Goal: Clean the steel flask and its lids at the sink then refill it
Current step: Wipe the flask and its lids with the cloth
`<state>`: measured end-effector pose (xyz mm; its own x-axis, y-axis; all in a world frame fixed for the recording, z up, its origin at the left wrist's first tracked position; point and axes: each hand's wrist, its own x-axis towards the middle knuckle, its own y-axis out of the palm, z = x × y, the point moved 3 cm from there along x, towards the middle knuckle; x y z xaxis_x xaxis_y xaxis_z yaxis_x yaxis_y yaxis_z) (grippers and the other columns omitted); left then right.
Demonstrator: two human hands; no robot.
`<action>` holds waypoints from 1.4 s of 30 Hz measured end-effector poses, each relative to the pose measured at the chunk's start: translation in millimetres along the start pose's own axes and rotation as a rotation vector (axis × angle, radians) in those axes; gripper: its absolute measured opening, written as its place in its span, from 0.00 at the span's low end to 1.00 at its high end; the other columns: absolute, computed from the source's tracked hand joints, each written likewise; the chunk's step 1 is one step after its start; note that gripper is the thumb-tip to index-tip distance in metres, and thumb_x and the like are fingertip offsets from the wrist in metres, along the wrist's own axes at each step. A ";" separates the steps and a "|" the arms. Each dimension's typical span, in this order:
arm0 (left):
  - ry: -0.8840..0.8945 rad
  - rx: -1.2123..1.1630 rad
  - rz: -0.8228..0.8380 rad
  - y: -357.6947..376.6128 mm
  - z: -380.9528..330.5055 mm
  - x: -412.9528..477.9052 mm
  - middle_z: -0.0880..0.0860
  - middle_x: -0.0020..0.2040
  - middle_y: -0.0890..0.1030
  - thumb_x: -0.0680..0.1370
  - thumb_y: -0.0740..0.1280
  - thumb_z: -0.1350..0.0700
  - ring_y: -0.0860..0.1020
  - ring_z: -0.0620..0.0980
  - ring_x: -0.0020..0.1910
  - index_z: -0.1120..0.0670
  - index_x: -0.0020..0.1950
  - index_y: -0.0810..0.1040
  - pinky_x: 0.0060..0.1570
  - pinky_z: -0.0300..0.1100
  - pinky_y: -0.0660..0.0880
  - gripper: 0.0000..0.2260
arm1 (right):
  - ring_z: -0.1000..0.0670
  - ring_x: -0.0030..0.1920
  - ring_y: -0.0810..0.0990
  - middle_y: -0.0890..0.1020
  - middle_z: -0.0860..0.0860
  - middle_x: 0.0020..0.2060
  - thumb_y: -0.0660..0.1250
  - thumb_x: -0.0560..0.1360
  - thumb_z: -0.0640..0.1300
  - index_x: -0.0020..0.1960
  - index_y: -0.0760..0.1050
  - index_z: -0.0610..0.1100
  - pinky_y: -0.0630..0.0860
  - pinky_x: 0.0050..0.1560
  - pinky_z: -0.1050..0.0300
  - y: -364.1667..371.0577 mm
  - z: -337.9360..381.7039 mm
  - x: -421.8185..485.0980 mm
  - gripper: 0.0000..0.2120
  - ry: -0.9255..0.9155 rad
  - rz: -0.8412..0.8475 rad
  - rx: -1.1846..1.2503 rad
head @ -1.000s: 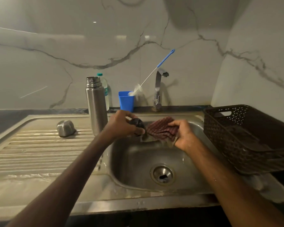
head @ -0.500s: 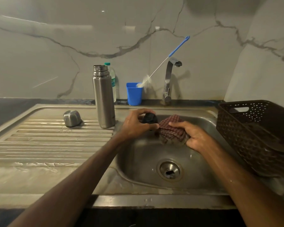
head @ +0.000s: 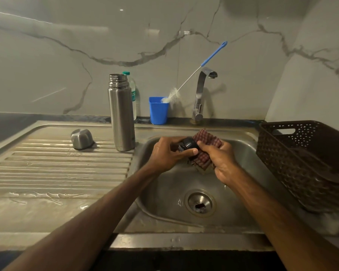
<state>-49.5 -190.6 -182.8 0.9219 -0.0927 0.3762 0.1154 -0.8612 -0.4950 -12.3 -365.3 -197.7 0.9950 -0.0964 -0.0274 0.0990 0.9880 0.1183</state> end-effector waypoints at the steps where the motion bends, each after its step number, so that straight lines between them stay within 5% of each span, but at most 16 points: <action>1: 0.003 0.004 0.047 -0.5 2.1 1.4 0.46 0.57 0.86 0.74 0.76 0.45 0.84 0.41 0.55 0.49 0.68 0.81 0.57 0.46 0.83 0.23 | 0.48 0.51 0.86 0.87 0.46 0.51 0.78 0.73 0.41 0.59 0.81 0.41 0.83 0.51 0.51 -1.6 0.4 -0.4 0.16 0.002 -0.009 -0.001; 4: -0.012 0.011 0.094 -0.6 8.4 5.5 0.47 0.61 0.85 0.76 0.77 0.51 0.83 0.44 0.59 0.51 0.71 0.79 0.62 0.49 0.81 0.25 | 0.47 0.52 0.85 0.86 0.46 0.51 0.76 0.75 0.40 0.58 0.80 0.42 0.83 0.52 0.50 -5.1 2.5 -1.8 0.13 0.026 -0.009 0.032; 8: -0.147 -0.100 -0.078 -7.1 10.3 4.4 0.49 0.53 0.86 0.72 0.80 0.53 0.85 0.44 0.49 0.55 0.63 0.81 0.51 0.43 0.84 0.22 | 0.47 0.51 0.86 0.86 0.46 0.50 0.75 0.76 0.39 0.54 0.80 0.44 0.83 0.52 0.51 -3.1 6.0 -5.1 0.09 0.037 0.014 0.070; 12: -0.214 -0.236 -0.108 -7.6 9.4 3.7 0.53 0.49 0.87 0.72 0.80 0.53 0.87 0.49 0.46 0.55 0.57 0.82 0.48 0.48 0.85 0.16 | 0.49 0.52 0.85 0.85 0.48 0.51 0.75 0.76 0.40 0.50 0.78 0.49 0.82 0.52 0.53 -2.0 10.4 -9.1 0.09 -0.039 -0.001 0.024; 15: -0.266 -0.295 -0.157 -6.9 7.8 4.3 0.53 0.50 0.86 0.74 0.79 0.54 0.87 0.50 0.45 0.53 0.57 0.81 0.49 0.50 0.85 0.14 | 0.51 0.56 0.84 0.85 0.48 0.57 0.75 0.77 0.41 0.60 0.80 0.46 0.82 0.57 0.54 0.1 17.3 -13.3 0.13 -0.214 -0.003 -0.194; 19: -0.291 -0.313 -0.302 -15.9 10.1 2.4 0.56 0.51 0.85 0.77 0.75 0.55 0.87 0.53 0.45 0.55 0.53 0.82 0.44 0.49 0.86 0.08 | 0.65 0.56 0.80 0.81 0.56 0.61 0.72 0.78 0.35 0.69 0.78 0.44 0.75 0.57 0.73 14.1 29.8 -34.4 0.21 -0.564 0.186 -0.411; 22: -0.303 -0.316 -0.336 -23.7 9.7 1.6 0.56 0.49 0.85 0.77 0.75 0.56 0.87 0.51 0.45 0.56 0.53 0.83 0.42 0.46 0.86 0.07 | 0.56 0.69 0.77 0.79 0.51 0.69 0.71 0.75 0.28 0.70 0.78 0.45 0.72 0.69 0.65 21.4 29.3 -40.9 0.26 -0.750 0.322 -0.542; 26: -0.242 -0.209 -0.262 -26.7 7.1 4.9 0.55 0.48 0.86 0.79 0.74 0.54 0.87 0.50 0.42 0.55 0.56 0.82 0.43 0.45 0.86 0.08 | 0.56 0.71 0.75 0.77 0.51 0.70 0.69 0.72 0.24 0.70 0.78 0.46 0.70 0.72 0.63 22.6 32.6 -39.6 0.30 -0.837 0.340 -0.614; 29: -0.110 -0.055 -0.153 -20.1 -0.3 6.1 0.52 0.47 0.87 0.79 0.74 0.52 0.87 0.47 0.42 0.52 0.57 0.81 0.46 0.46 0.86 0.08 | 0.58 0.67 0.78 0.80 0.50 0.68 0.67 0.75 0.26 0.71 0.77 0.45 0.72 0.70 0.62 17.2 36.3 -31.8 0.27 -0.819 0.261 -0.603; 32: -0.041 0.053 -0.134 -14.7 -2.8 5.7 0.50 0.47 0.87 0.78 0.74 0.53 0.86 0.45 0.44 0.50 0.57 0.82 0.48 0.47 0.85 0.08 | 0.65 0.58 0.81 0.82 0.49 0.65 0.66 0.78 0.29 0.72 0.77 0.45 0.77 0.58 0.71 11.9 34.7 -25.7 0.25 -0.729 0.220 -0.604; 35: -0.111 0.027 -0.195 -24.6 4.0 7.4 0.49 0.45 0.87 0.77 0.76 0.52 0.86 0.45 0.44 0.49 0.54 0.83 0.48 0.49 0.85 0.08 | 0.56 0.69 0.76 0.79 0.50 0.69 0.65 0.76 0.27 0.71 0.78 0.45 0.69 0.66 0.72 18.2 34.1 -33.3 0.26 -0.749 0.338 -0.628; 38: -0.117 0.045 -0.175 -31.0 4.5 7.6 0.50 0.45 0.86 0.78 0.75 0.54 0.86 0.46 0.44 0.50 0.55 0.82 0.49 0.51 0.85 0.08 | 0.57 0.69 0.77 0.81 0.51 0.67 0.65 0.74 0.27 0.68 0.81 0.47 0.70 0.69 0.69 21.7 35.4 -36.7 0.27 -0.789 0.372 -0.611; 42: -0.020 0.032 0.008 -17.5 -4.3 7.2 0.52 0.48 0.86 0.77 0.72 0.51 0.86 0.49 0.48 0.49 0.55 0.81 0.51 0.55 0.84 0.08 | 0.59 0.52 0.84 0.86 0.54 0.53 0.63 0.79 0.29 0.60 0.83 0.48 0.79 0.51 0.68 11.8 40.5 -31.8 0.19 -0.622 0.271 -0.387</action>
<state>-46.5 -178.4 -168.0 0.9299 -0.0894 0.3569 0.1195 -0.8440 -0.5229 -42.1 -355.5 -155.3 0.8205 0.2179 0.5284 -0.0478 0.9474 -0.3166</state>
